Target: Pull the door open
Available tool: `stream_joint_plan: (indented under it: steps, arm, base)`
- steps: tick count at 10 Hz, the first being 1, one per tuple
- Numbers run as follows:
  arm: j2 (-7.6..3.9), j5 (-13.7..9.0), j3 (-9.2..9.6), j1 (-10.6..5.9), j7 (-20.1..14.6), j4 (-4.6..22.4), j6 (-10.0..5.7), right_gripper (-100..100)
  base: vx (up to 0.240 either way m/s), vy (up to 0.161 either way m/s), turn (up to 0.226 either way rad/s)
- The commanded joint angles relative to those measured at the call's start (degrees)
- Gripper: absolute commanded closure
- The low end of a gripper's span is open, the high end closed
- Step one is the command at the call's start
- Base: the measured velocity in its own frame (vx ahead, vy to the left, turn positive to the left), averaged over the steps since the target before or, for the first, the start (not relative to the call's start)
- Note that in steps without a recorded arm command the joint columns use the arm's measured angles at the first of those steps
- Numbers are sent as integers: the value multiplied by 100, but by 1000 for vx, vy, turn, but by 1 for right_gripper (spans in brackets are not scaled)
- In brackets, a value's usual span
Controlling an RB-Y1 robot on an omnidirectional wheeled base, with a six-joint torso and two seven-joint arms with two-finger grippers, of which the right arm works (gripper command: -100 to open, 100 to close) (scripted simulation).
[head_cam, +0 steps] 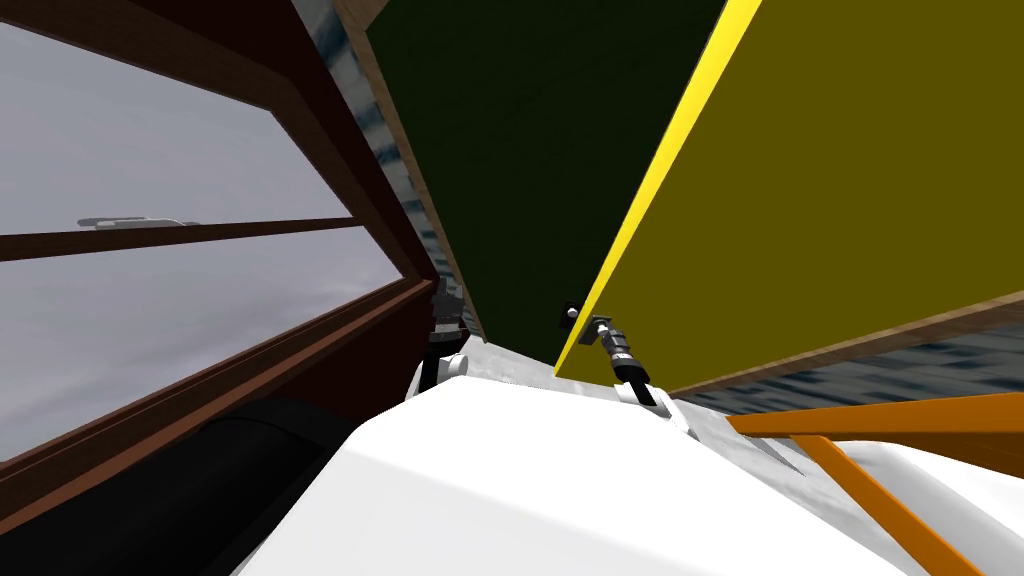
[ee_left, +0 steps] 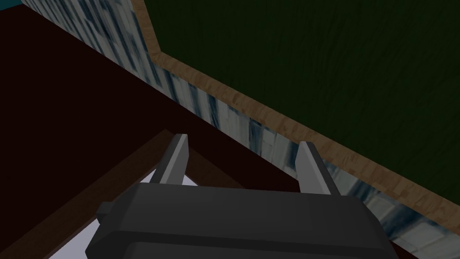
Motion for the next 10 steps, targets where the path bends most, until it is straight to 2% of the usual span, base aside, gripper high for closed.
stream_joint_plan:
  steps: [1, 2, 3, 6, 10]
  arm:
    - [-4, -5, -13, 6, -5, 3, 3, 100]
    - [-78, -8, -60, 104, -46, 26, -9, 100]
    - [-104, -8, -66, 131, -68, 27, -20, 100]
    - [-280, 2, -42, 274, -241, 6, -126, 100]
    - [-582, 51, 164, 439, -610, -101, -395, 100]
  base:
    - [0, 0, 0]
    - [-132, -41, 5]
    - [-162, -32, 31]
    - [-200, -23, 70]
    - [-220, -82, 193]
